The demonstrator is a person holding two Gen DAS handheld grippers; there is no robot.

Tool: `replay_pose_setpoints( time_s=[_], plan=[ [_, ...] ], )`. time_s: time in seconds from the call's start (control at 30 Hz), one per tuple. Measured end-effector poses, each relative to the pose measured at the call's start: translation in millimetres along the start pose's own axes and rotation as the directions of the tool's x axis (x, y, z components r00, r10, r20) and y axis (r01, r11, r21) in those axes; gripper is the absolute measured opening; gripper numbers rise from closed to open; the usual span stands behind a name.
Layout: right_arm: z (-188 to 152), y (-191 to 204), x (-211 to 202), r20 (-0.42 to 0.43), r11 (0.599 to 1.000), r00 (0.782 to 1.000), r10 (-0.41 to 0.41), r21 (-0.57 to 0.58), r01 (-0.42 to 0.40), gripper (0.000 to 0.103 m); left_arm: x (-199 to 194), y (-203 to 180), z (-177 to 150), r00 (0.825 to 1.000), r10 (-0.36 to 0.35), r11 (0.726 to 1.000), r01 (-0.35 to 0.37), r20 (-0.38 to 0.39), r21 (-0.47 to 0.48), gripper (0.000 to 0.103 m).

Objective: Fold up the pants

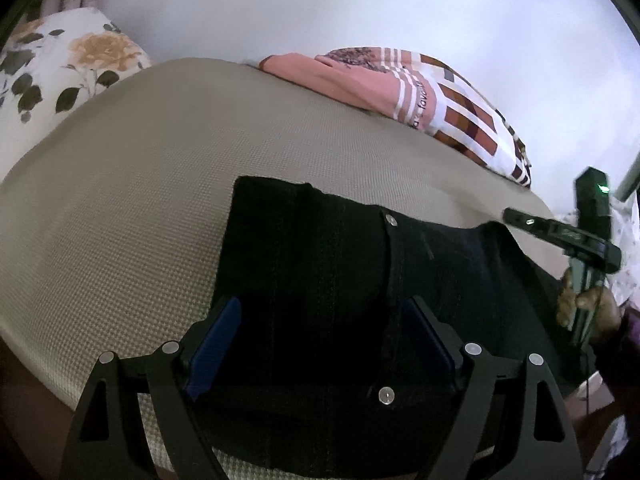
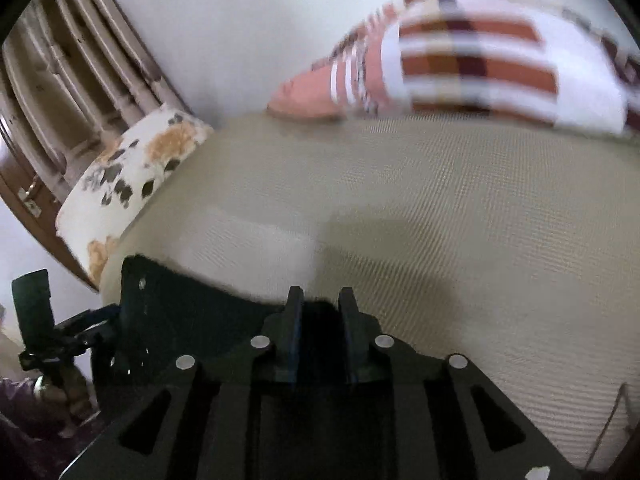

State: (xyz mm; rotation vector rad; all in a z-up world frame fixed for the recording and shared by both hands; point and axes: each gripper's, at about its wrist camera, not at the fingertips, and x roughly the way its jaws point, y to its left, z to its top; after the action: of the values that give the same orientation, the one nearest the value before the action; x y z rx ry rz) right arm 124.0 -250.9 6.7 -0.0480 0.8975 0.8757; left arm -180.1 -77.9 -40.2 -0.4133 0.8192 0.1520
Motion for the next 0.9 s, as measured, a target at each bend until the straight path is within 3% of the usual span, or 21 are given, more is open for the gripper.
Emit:
replay_pose_setpoints(
  time_s=[0.1,0.2,0.23,0.33,0.47,0.53,0.63,0.7,0.77,0.83,0.9],
  plan=[
    [2.2,15.9,-15.2,0.045,0.999,0.998,0.042,-0.014,-0.041,0.018,2.9,4.3,0.9,0.998,0.067,0.998,-0.067,-0.012,0.007,0.084],
    [-7.4,26.1,5.9,-0.063,0.998,0.997,0.049,-0.044,-0.052,0.02,14.7,19.2,-2.5,0.995,0.066,0.997,-0.069,-0.074,-0.04,0.085],
    [-14.5,21.9,18.2,-0.116,0.997,0.991,0.066,-0.018,-0.069,0.021,13.6,22.9,-3.5,0.997,0.047,0.997,-0.051,-0.055,-0.06,0.086],
    [-19.8,9.2,13.3,-0.113,0.994,0.99,0.079,0.085,-0.07,0.022,8.7,28.9,-0.4,0.996,0.072,0.995,-0.076,-0.058,-0.072,0.086],
    [-25.3,9.5,-52.3,0.054,0.984,0.994,0.099,0.141,-0.106,0.03,-15.1,29.3,6.6,0.996,0.088,0.99,-0.086,0.011,-0.108,0.086],
    [-42.9,7.3,-88.6,0.112,0.98,0.991,0.077,0.176,-0.096,0.043,-24.6,19.5,9.9,0.996,0.088,0.993,-0.086,0.03,-0.079,0.086],
    [-87.9,-5.1,-147.2,0.177,0.958,0.984,-0.002,0.282,-0.049,0.044,-29.9,-1.3,11.2,0.998,0.056,0.998,-0.056,0.016,-0.016,0.086],
    [-128.4,-22.5,-191.4,0.23,0.915,0.97,-0.084,0.403,-0.016,0.044,-30.7,-20.3,10.7,0.999,0.034,0.999,-0.034,-0.005,0.036,0.086],
    [-177.5,-51.5,-244.4,0.291,0.831,0.935,-0.202,0.557,0.006,0.044,-31.9,-38.7,7.8,1.0,0.011,0.996,-0.008,-0.024,0.09,0.086],
    [-243.0,-87.2,-301.7,0.344,0.682,0.874,-0.344,0.731,-0.02,0.044,-32.5,-53.3,3.6,0.999,-0.005,0.992,0.009,-0.034,0.128,0.086],
    [-298.7,-110.7,-347.1,0.364,0.555,0.811,-0.458,0.829,-0.059,0.044,-31.0,-62.5,0.7,0.999,-0.018,0.989,0.025,-0.05,0.146,0.086]
  ],
)
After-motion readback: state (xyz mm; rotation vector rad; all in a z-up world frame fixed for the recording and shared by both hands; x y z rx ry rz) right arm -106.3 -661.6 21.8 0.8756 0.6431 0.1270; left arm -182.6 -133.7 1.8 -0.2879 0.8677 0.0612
